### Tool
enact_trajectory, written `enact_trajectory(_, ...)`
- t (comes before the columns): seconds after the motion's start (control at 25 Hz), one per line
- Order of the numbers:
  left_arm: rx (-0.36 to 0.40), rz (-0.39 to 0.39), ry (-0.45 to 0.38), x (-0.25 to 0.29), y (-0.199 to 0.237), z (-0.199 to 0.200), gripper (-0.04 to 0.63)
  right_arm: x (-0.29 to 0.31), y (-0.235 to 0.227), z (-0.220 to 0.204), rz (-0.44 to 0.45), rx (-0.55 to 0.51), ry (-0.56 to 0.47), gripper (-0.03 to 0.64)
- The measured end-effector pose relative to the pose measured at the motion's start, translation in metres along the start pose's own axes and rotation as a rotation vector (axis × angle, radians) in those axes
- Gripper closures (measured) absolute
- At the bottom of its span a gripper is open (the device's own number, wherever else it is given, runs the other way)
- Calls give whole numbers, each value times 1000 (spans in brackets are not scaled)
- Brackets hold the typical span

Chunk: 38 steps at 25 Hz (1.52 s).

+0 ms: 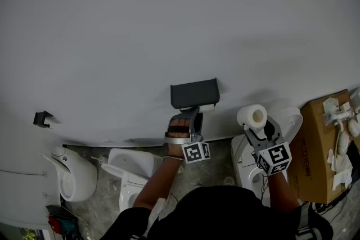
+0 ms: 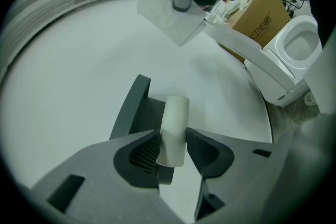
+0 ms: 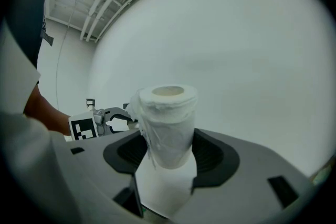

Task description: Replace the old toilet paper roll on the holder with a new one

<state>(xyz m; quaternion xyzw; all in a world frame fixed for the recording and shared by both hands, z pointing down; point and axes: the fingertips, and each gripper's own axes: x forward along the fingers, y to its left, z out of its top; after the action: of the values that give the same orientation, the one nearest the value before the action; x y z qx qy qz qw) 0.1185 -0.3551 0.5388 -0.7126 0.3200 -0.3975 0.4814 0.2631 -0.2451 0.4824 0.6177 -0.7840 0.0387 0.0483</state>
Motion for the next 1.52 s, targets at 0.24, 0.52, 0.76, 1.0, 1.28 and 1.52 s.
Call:
enact_trajectory(0.24,-12,-1,-36,7,-5,23,437,-16,-19,-4,-36,12,8,359)
enact_trajectory(0.52,5,12,-61,15,-10,49,439,-28,-40,-11,-59,13,9,359)
enact_trajectory(0.76,22,7,-109,20,-16,76,440,-36,-57,-12,-85,21,9,359)
enact_trajectory(1.0,11,13,-148,22,-17,93,440,-41,-74,-11,-126,20,8,359)
enact_trajectory(1.28,-128,20,-216,9,-9,116,440,-45,-82,-9,-153,19,-2,359)
enact_trajectory(1.52,-495,-8,-278,-11,15,122,440,-43,-78,-9,-149,27,0,358)
